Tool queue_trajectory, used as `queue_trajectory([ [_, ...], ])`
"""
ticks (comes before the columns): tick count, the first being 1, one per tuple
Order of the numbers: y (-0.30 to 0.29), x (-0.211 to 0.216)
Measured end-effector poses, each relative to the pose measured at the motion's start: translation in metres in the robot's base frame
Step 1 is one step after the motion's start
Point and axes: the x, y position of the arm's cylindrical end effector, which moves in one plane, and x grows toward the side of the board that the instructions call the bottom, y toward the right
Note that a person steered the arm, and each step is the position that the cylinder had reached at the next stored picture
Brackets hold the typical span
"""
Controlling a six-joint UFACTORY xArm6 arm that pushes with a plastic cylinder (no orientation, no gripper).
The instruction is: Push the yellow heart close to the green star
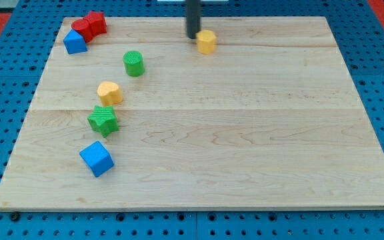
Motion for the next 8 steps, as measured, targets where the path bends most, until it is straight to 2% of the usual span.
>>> queue_trajectory([
  [1, 0.06, 0.046],
  [2, 0.087, 0.113],
  [3, 0.127, 0.13],
  [4, 0.065, 0.145],
  [6, -0.051, 0.128],
  [8, -0.077, 0.127],
])
